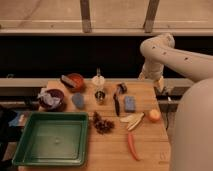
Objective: Place towel in table surface
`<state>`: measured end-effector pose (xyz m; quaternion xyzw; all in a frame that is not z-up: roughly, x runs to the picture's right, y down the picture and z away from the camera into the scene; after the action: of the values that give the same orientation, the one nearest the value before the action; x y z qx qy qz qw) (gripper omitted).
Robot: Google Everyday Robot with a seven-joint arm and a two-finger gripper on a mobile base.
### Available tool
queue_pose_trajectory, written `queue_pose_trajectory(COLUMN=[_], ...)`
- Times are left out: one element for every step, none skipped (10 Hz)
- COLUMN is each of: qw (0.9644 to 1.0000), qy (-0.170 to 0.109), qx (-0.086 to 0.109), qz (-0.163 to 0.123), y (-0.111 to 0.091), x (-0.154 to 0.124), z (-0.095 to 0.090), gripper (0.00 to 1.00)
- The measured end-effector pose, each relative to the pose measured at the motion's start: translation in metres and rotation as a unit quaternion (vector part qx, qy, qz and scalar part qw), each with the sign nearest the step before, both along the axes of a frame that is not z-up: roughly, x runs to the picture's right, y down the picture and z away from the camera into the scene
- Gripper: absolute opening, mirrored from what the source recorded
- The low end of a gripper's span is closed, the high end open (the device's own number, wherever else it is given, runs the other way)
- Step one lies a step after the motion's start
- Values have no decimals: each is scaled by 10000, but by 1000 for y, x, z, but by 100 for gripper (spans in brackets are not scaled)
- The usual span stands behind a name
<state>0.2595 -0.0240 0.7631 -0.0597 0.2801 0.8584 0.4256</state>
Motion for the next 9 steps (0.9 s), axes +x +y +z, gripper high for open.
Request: queue_pose_trajectory(qw=[10000,10000,9999,9995,9987,9971,9949,9907,9858], qy=[3,8,-12,-75,-170,-313,-469,-685,-878], qx=[-2,2,61,139,215,298,372,463,544], qz=[-10,-35,-143,-285,-436,-623,-817,-1083,-1326], y=[0,0,-2,-9,-17,-26,-33,-42,-48], x=[0,0,-1,-9,-22,-42,-64,-97,-126], z=[0,0,-2,-4,-5,-6,-7,-8,-10], gripper=[78,78,78,78,78,78,78,78,78])
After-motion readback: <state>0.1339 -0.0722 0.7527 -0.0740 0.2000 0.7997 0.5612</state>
